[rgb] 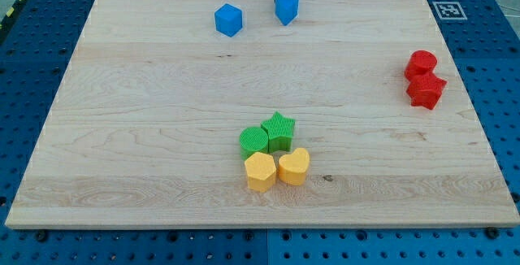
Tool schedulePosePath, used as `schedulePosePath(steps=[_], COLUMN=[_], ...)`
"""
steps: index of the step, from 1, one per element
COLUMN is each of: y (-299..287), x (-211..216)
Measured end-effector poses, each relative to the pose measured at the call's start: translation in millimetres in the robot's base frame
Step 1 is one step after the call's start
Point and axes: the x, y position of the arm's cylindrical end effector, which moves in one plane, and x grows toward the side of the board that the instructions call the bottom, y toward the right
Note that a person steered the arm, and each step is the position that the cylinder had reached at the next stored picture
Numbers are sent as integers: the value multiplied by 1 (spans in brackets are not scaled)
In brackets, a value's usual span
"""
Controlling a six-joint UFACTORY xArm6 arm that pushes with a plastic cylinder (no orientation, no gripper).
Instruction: Push the blue triangle into the blue cube
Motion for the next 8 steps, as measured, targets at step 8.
schedulePosePath(steps=[8], y=[-24], x=[24])
